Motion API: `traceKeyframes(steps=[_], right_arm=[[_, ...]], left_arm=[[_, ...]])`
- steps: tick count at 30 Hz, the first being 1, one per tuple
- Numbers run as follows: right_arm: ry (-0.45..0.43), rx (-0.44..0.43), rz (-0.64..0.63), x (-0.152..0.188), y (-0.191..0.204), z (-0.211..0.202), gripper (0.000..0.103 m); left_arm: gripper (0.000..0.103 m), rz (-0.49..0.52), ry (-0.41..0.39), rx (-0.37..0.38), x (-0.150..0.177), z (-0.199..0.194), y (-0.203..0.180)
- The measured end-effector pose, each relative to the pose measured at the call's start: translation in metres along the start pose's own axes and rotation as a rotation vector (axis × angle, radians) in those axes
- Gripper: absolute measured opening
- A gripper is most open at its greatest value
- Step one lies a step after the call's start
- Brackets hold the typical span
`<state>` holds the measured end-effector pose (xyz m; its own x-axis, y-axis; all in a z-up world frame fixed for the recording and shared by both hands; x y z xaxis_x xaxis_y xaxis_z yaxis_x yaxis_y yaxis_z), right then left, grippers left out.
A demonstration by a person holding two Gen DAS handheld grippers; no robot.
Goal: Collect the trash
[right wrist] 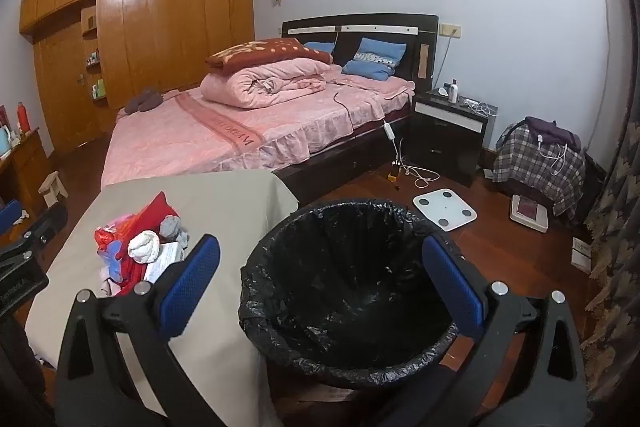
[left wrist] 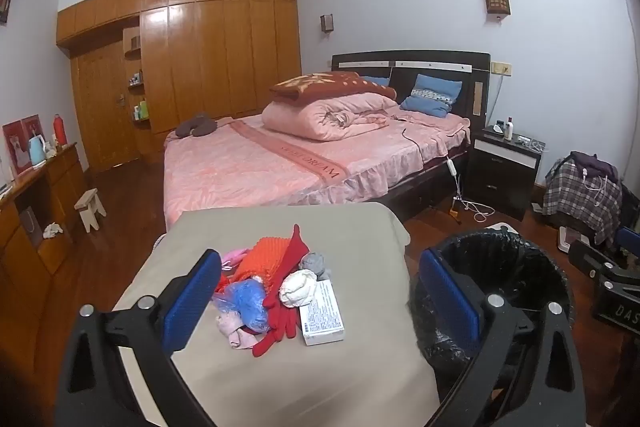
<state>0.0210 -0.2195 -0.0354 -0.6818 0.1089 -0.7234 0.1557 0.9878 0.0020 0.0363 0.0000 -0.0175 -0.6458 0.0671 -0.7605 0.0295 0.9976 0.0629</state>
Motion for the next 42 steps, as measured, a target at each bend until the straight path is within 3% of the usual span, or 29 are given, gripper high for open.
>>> traceKeyframes(steps=[42], right_arm=[[-0.001,0.005,-0.001,0.0001,0.0045,0.0053,0.098]], left_arm=[[0.097,-0.002,0.0,0.001,0.0001,-0.0016,0.0002]])
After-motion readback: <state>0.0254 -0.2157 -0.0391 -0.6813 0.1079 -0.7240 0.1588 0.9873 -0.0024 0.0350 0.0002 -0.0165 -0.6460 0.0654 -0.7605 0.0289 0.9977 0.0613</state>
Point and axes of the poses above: each gripper's, at about its wrist camera, not at the fingertips, and z roughly the way its jaws point, y to its left, x to its underside, the point moved 4 cm from there along z, roughly the way its jaws point, and after that the axes turned 14 degrees about y, right-handed, at the moved point
